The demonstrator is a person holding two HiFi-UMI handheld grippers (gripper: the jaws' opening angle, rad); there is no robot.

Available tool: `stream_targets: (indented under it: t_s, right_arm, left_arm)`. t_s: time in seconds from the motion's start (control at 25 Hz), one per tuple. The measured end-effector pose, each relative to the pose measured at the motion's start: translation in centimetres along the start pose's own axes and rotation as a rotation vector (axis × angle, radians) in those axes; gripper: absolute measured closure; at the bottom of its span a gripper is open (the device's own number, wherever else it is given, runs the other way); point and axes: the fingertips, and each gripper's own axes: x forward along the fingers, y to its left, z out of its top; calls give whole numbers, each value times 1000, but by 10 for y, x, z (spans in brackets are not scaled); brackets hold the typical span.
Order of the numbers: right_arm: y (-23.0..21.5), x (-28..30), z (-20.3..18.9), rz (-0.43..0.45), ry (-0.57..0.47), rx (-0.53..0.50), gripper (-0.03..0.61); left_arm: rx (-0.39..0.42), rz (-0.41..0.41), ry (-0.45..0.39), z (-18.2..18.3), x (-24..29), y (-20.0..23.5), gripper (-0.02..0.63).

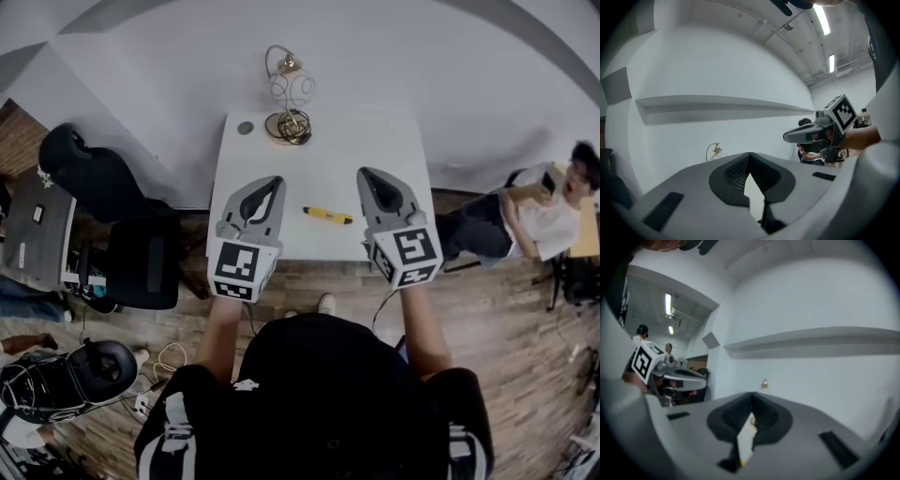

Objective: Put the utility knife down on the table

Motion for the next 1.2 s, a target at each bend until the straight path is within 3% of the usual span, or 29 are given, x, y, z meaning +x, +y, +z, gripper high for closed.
stream_targets:
  t_s: [1.2]
  right_arm:
    - [8,6,-4,13,7,-15,545]
  left_arm:
    - [-28,-10,-14,0,5,-1,594]
